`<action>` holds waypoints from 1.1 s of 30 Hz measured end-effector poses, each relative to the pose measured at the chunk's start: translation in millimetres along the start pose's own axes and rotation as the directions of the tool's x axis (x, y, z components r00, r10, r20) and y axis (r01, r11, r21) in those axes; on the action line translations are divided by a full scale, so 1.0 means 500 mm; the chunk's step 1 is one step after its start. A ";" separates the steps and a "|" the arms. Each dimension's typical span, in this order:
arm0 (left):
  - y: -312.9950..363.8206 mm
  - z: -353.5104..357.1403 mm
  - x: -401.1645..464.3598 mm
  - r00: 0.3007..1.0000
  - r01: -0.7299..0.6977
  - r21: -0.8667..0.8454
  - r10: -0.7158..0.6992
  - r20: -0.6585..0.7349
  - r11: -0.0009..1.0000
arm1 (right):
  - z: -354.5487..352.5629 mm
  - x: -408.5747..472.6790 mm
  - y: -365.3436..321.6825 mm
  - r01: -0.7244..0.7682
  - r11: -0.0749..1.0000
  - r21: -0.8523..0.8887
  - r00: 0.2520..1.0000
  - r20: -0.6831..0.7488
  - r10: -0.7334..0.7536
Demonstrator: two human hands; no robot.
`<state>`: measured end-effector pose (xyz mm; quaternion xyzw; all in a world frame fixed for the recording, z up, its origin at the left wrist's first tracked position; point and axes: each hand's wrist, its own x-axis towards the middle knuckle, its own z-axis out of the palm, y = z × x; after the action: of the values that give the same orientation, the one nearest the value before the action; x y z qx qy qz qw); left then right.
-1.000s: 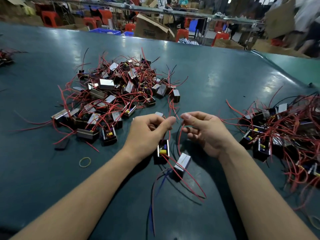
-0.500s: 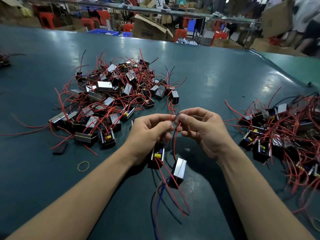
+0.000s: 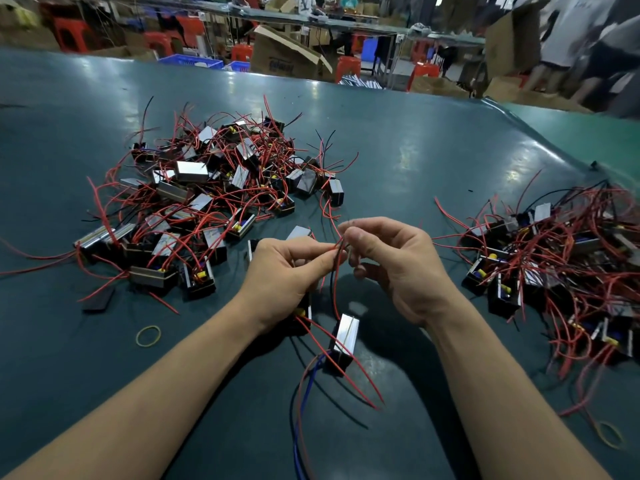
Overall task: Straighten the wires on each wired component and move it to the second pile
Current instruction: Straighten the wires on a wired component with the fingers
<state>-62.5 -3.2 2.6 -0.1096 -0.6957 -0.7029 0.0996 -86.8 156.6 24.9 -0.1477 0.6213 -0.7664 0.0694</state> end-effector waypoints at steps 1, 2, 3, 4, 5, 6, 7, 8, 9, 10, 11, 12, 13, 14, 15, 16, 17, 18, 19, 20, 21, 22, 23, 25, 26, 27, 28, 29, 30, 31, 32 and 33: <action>0.000 0.000 -0.001 1.000 -0.016 0.023 0.016 0.011 1.000 | 0.002 -0.001 0.000 0.003 1.000 -0.022 1.000 -0.005 -0.003; 0.000 0.000 -0.001 0.999 -0.031 0.051 0.030 0.021 0.998 | 0.003 -0.003 0.000 0.007 0.999 -0.044 1.000 -0.019 -0.008; 0.000 -0.001 -0.001 0.999 -0.043 0.072 0.041 0.026 0.997 | 0.002 -0.004 0.000 0.014 0.998 -0.062 0.999 -0.039 -0.017; 0.000 0.000 -0.001 0.999 -0.046 0.079 0.044 0.026 0.996 | 0.001 -0.005 -0.001 0.023 0.997 -0.070 0.998 -0.062 -0.028; 0.000 0.000 -0.001 0.999 -0.040 0.081 0.038 0.022 0.996 | 0.000 -0.006 -0.002 0.033 0.997 -0.072 0.996 -0.083 -0.039; -0.002 0.002 -0.001 1.000 -0.027 0.078 0.026 0.015 0.997 | -0.002 -0.006 -0.004 0.042 0.997 -0.068 0.994 -0.101 -0.048; -0.002 0.003 -0.001 1.000 -0.010 0.067 0.009 0.008 0.998 | -0.004 -0.007 -0.005 0.047 0.997 -0.062 0.992 -0.113 -0.054; -0.002 0.005 -0.002 1.000 0.015 0.041 -0.015 -0.001 0.999 | -0.005 -0.008 -0.007 0.047 0.998 -0.050 0.992 -0.117 -0.053; -0.002 0.006 -0.002 0.999 0.048 0.000 -0.048 -0.018 0.999 | -0.007 -0.009 -0.008 0.044 0.998 -0.034 0.992 -0.120 -0.047; -0.003 0.007 -0.001 0.996 0.082 -0.047 -0.084 -0.041 0.996 | -0.009 -0.009 -0.009 0.039 0.999 -0.014 0.992 -0.123 -0.040; -0.002 0.007 -0.001 0.991 0.109 -0.092 -0.115 -0.064 0.990 | -0.011 -0.009 -0.009 0.034 0.999 0.006 0.991 -0.129 -0.033; 0.001 0.008 0.000 0.988 0.121 -0.131 -0.133 -0.081 0.984 | -0.013 -0.009 -0.010 0.026 0.999 0.023 0.991 -0.131 -0.023; 0.005 0.008 -0.001 0.987 0.121 -0.165 -0.136 -0.085 0.979 | -0.015 -0.008 -0.010 0.015 0.999 0.036 0.992 -0.127 -0.010; 0.008 0.009 -0.001 0.988 0.114 -0.188 -0.131 -0.079 0.975 | -0.015 -0.008 -0.010 0.001 0.999 0.045 0.993 -0.119 0.004; 0.011 0.009 -0.002 0.990 0.111 -0.201 -0.127 -0.068 0.973 | -0.014 -0.007 -0.008 -0.010 0.999 0.048 0.994 -0.108 0.016; 0.013 0.008 -0.002 0.991 0.107 -0.201 -0.121 -0.060 0.974 | -0.012 -0.007 -0.006 -0.020 0.999 0.048 0.995 -0.095 0.024; 0.015 0.007 -0.003 0.992 0.101 -0.192 -0.114 -0.056 0.976 | -0.008 -0.006 -0.004 -0.026 0.999 0.044 0.996 -0.081 0.029; 0.015 0.006 -0.004 0.993 0.093 -0.177 -0.105 -0.056 0.980 | -0.005 -0.006 -0.002 -0.029 0.999 0.037 0.997 -0.068 0.032; 0.014 0.005 -0.004 0.993 0.092 -0.171 -0.103 -0.057 0.981 | -0.002 -0.005 0.000 -0.028 0.999 0.029 0.998 -0.059 0.030; 0.014 0.005 -0.004 0.992 0.097 -0.179 -0.110 -0.061 0.979 | -0.001 -0.003 0.002 -0.025 0.999 0.021 0.998 -0.056 0.026; 0.014 0.006 -0.004 0.991 0.106 -0.191 -0.120 -0.065 0.976 | 0.000 -0.002 0.004 -0.019 1.000 0.008 0.998 -0.061 0.019; 0.015 0.007 -0.004 0.990 0.107 -0.192 -0.122 -0.068 0.976 | 0.000 -0.001 0.004 -0.012 1.000 -0.006 0.997 -0.070 0.012; 0.016 0.009 -0.003 0.991 0.104 -0.182 -0.118 -0.069 0.978 | -0.001 0.000 0.004 -0.008 1.000 -0.015 0.997 -0.078 0.007; 0.016 0.009 -0.002 0.991 0.105 -0.181 -0.118 -0.058 0.978 | -0.003 0.001 0.004 -0.011 1.000 -0.007 0.997 -0.082 0.011; 0.016 0.008 -0.001 0.991 0.114 -0.200 -0.127 -0.052 0.973 | -0.003 0.002 0.004 -0.015 1.000 0.004 0.996 -0.082 0.015; 0.017 0.007 0.000 0.989 0.125 -0.221 -0.139 -0.052 0.967 | -0.004 0.002 0.003 -0.019 1.000 0.018 0.996 -0.085 0.020; 0.018 0.006 0.001 0.986 0.137 -0.239 -0.156 -0.059 0.961 | -0.004 0.003 0.003 -0.023 0.999 0.032 0.996 -0.090 0.026; 0.019 0.005 0.001 0.982 0.154 -0.251 -0.175 -0.066 0.956 | -0.005 0.003 0.002 -0.027 0.999 0.044 0.995 -0.098 0.031; 0.020 0.004 0.002 0.979 0.170 -0.259 -0.193 -0.066 0.951 | -0.004 0.004 0.002 -0.027 0.998 0.050 0.994 -0.105 0.032; 0.021 0.005 0.001 0.977 0.184 -0.260 -0.205 -0.055 0.948 | -0.004 0.005 0.002 -0.018 0.999 0.044 0.993 -0.113 0.023; 0.021 0.005 0.000 0.977 0.195 -0.252 -0.211 -0.038 0.948 | -0.003 0.005 0.003 0.000 1.000 0.024 0.992 -0.122 0.003; 0.023 0.006 -0.001 0.976 0.205 -0.245 -0.216 -0.019 0.948 | -0.001 0.006 0.003 0.024 1.000 -0.005 0.991 -0.132 -0.024</action>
<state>-58.7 -0.5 13.3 -0.0300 -0.6103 -0.7912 0.0255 -89.9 155.8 23.6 -0.1040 0.6239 -0.7743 0.0187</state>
